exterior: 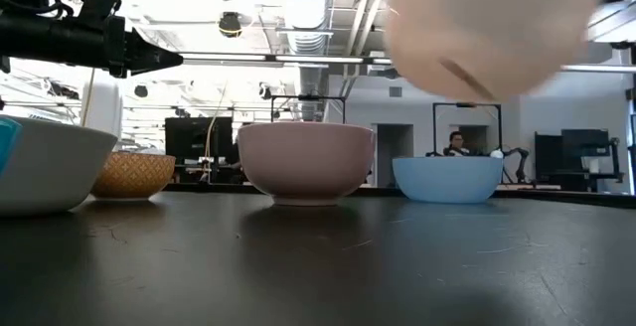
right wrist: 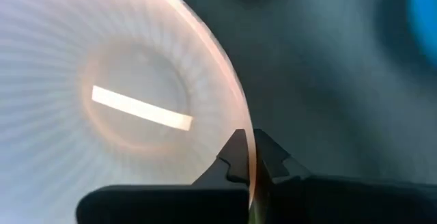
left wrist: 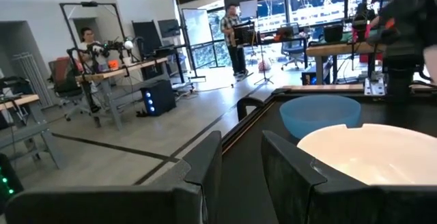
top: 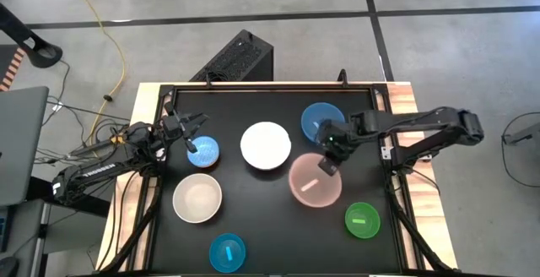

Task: Nest bowls inside each other
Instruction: Stack the light orange transparent bowl on top of the white bowl

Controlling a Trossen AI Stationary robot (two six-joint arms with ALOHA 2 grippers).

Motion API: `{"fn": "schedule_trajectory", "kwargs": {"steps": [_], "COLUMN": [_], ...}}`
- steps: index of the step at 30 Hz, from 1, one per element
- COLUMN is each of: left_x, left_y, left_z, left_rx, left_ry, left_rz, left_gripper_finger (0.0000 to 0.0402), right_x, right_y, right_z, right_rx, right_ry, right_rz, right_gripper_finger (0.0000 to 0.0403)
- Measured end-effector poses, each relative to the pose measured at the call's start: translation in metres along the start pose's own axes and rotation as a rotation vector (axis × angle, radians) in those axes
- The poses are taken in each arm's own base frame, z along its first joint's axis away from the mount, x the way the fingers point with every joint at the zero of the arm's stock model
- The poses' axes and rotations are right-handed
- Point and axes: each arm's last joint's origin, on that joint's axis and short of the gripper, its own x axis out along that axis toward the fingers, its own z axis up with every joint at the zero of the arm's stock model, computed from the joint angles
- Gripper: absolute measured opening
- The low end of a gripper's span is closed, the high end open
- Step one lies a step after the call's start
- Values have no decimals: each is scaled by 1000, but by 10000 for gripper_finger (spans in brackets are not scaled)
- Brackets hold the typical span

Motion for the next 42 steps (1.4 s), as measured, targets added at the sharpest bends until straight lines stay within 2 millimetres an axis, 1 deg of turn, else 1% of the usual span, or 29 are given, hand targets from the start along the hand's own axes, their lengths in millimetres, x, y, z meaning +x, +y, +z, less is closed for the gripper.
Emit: {"fn": "schedule_trajectory", "kwargs": {"steps": [4,6,8,11,14,18,20,22,26,29,32,38,42], "left_x": [0,0,0,0,0,0,0,0,0,0,0,0,0], "left_y": [0,0,0,0,0,0,0,0,0,0,0,0,0], "left_z": [0,0,0,0,0,0,0,-1,-1,-2,-3,-3,-3], "left_rx": [-2,-5,-7,-9,-10,-10,-10,-10,-6,13,29,32,32], "left_ry": [0,0,0,0,0,0,2,6,12,22,31,39,39], "left_rz": [0,0,0,0,0,0,0,-1,-3,-4,2,24,23], "left_gripper_finger": [94,94,94,94,94,94,94,94,94,94,94,94,94], "right_x": [-19,-24,-22,-10,6,23,28,31,37,37,40,46,59], "right_y": [21,30,37,45,47,40,33,25,8,0,-2,0,-10], "right_z": [29,45,62,90,120,157,171,181,191,195,197,194,189], "right_rx": [-124,-184,-235,-304,-365,-368,-347,-325,-282,-262,-265,-284,-258], "right_ry": [-147,-196,-229,-242,-235,-212,-198,-183,-139,-134,-139,-130,-94], "right_rz": [-36,-52,-86,-140,-172,-134,-122,-109,-112,-120,-118,-154,-182], "right_gripper_finger": [5,5,4,4,4,3,3,3,3,3,3,3,3]}}
